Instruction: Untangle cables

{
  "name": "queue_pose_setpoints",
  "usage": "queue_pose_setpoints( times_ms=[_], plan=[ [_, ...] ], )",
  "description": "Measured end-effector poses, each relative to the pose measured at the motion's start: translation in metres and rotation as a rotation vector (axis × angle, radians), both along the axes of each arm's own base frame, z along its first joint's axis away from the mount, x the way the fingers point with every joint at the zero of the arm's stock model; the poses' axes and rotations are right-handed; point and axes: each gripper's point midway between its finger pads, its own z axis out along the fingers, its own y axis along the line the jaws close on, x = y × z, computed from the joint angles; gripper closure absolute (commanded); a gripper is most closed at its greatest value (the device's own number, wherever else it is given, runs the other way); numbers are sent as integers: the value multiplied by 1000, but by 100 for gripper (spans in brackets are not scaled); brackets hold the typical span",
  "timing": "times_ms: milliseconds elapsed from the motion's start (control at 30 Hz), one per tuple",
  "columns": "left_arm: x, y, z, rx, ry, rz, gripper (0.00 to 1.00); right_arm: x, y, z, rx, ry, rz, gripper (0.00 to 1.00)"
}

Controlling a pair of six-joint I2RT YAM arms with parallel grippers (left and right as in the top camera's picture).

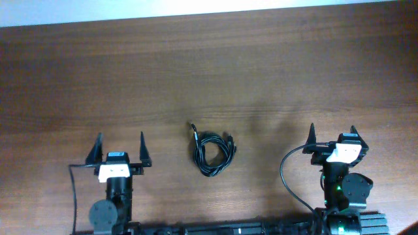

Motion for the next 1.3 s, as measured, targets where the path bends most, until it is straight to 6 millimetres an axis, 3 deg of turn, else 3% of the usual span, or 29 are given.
queue_pose_setpoints(
  times_ms=[67,233,333,433,567,733,833,967,1067,1200,1300],
  plan=[
    [-3,0,18,-2,-74,-1,1,0,0,0,0,0,0,2],
    [-6,-9,29,7,-106,-53,1,0,0,0,0,0,0,2],
    [-12,-11,52,9,-153,-63,1,0,0,0,0,0,0,2],
    [-14,-11,47,9,-22,-66,1,0,0,0,0,-1,0,2],
    [-26,-8,76,6,83,-50,1,0,0,0,0,-1,0,2],
    [-15,-9,97,-14,262,-55,1,0,0,0,0,0,0,2],
    [-9,-15,89,-67,435,-83,1,0,0,0,0,-1,0,2],
    [-1,-41,67,-192,693,-205,1,0,0,0,0,-2,0,1],
    [-3,-59,26,-260,917,-258,1,0,0,0,0,-1,0,2],
    [-5,-114,-21,-189,1160,-420,1,0,0,0,0,-1,0,2],
    [-2,-138,-71,-158,1368,-455,1,0,0,0,-1,-1,0,2]
  ],
)
